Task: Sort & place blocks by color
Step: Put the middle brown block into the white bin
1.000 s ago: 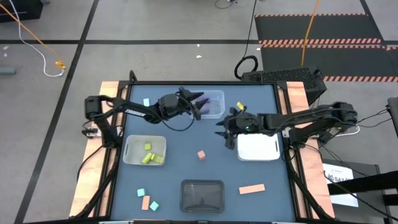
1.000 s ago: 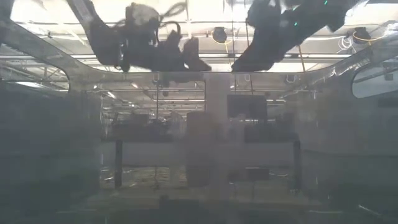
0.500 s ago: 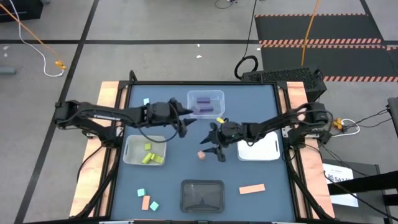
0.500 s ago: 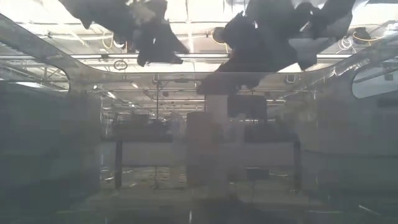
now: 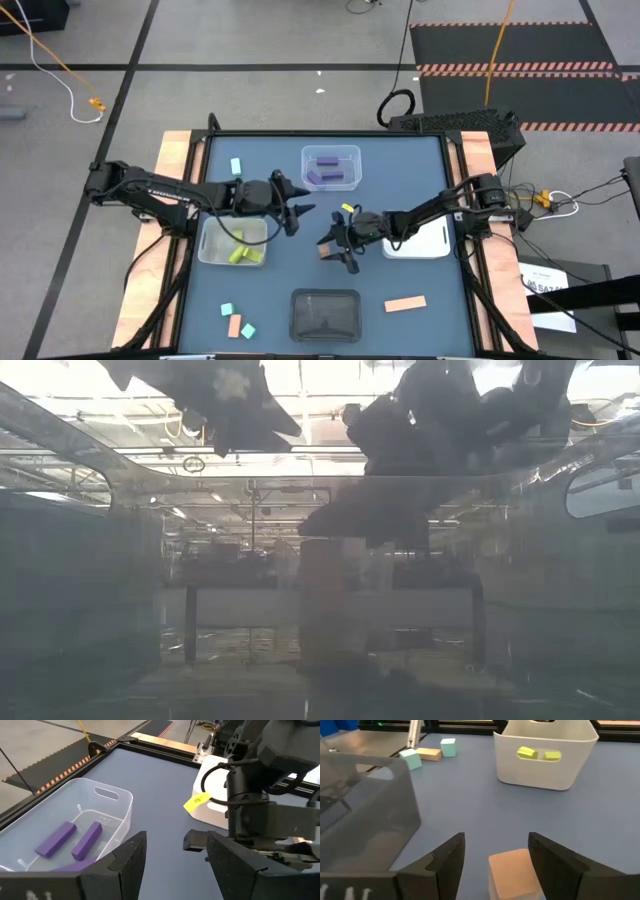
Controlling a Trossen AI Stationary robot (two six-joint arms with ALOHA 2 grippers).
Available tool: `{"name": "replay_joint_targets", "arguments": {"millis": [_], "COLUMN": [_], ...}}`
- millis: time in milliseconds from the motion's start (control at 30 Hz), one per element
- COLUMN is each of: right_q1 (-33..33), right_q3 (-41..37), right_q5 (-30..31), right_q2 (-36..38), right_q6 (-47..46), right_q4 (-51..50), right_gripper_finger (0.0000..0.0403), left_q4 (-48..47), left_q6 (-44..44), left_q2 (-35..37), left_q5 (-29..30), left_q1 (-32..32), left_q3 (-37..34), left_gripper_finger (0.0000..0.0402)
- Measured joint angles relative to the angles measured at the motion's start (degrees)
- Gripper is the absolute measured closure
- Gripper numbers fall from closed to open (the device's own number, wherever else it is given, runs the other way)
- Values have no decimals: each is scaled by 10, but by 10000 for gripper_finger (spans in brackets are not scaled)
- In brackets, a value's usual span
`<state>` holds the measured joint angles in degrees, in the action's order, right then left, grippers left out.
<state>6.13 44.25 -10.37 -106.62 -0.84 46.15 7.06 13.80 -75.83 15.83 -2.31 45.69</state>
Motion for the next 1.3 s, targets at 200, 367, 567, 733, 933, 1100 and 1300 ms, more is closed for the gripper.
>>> {"name": "replay_joint_targets", "arguments": {"millis": [200,367,567,733,933,1100,1300], "right_q1": [0,-2,-1,0,0,-5,-9], "right_q3": [0,1,0,0,0,0,0], "right_q5": [1,2,1,0,0,0,1], "right_q2": [-27,-40,-39,-36,-36,-36,-36], "right_q6": [0,7,17,18,19,3,-15], "right_q4": [38,55,68,94,76,21,3], "right_gripper_finger": [191,191,190,190,190,190,193], "left_q4": [0,0,0,-1,-2,-2,-2], "left_q6": [0,-1,-1,-6,-13,-14,-14], "left_q2": [0,0,0,0,0,0,0], "left_q5": [2,3,3,3,3,3,3], "left_q1": [-10,-17,-19,-19,-19,-19,-19], "left_q3": [0,0,0,0,0,0,0], "left_gripper_finger": [194,195,194,195,194,195,194]}}
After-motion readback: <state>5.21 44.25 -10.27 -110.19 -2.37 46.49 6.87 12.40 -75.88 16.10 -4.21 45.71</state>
